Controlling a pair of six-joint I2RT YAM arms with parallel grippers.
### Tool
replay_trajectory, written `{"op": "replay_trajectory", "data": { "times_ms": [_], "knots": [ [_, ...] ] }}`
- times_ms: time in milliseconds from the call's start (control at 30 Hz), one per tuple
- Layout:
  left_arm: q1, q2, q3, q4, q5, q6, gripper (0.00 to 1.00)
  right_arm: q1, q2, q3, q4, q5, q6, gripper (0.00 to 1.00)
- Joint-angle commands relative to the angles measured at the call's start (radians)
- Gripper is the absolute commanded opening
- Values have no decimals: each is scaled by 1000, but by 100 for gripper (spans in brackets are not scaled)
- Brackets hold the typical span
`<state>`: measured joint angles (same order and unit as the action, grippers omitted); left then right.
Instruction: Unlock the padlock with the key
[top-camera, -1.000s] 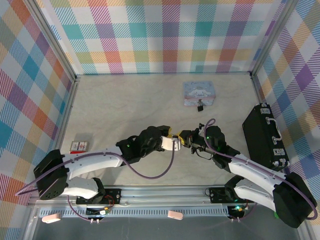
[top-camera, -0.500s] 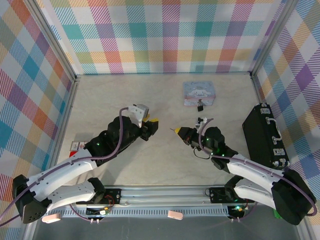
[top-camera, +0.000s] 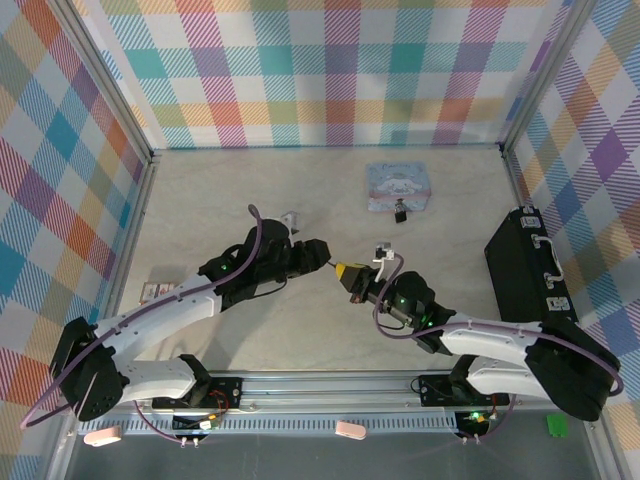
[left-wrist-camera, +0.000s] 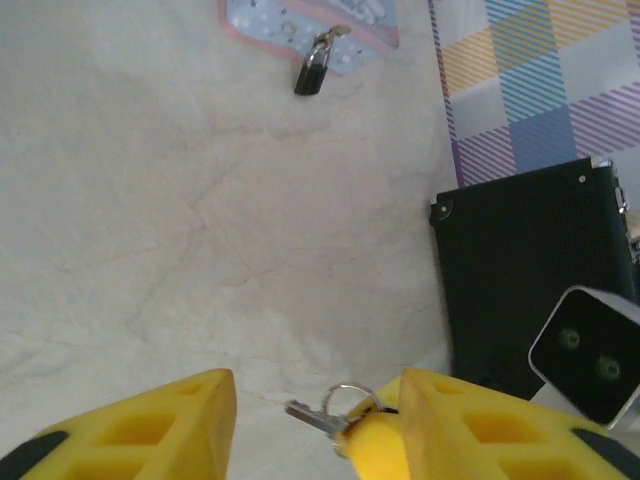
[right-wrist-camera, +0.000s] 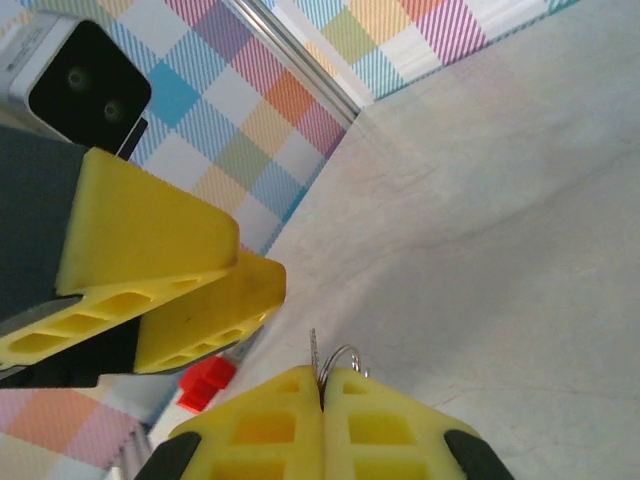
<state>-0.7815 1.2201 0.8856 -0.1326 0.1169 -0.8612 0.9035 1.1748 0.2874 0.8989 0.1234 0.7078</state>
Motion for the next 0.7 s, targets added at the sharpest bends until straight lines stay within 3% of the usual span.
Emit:
{"op": "replay_trajectory", "data": {
  "times_ms": [0,233,500,667],
  "knots": [
    [9,25,30,-28,46,-143,43,20,42,-6,166,61,-159,0],
    [10,38,21,-64,14,-180,43,34,90,-1,237,80,-228,0],
    [19,35,-24,49,28,-249,42,58,145,-4,298,71,-256,0],
    [23,63,-20,56,53,-268,35,75,181,-5,334,88,-273,0]
  ]
}}
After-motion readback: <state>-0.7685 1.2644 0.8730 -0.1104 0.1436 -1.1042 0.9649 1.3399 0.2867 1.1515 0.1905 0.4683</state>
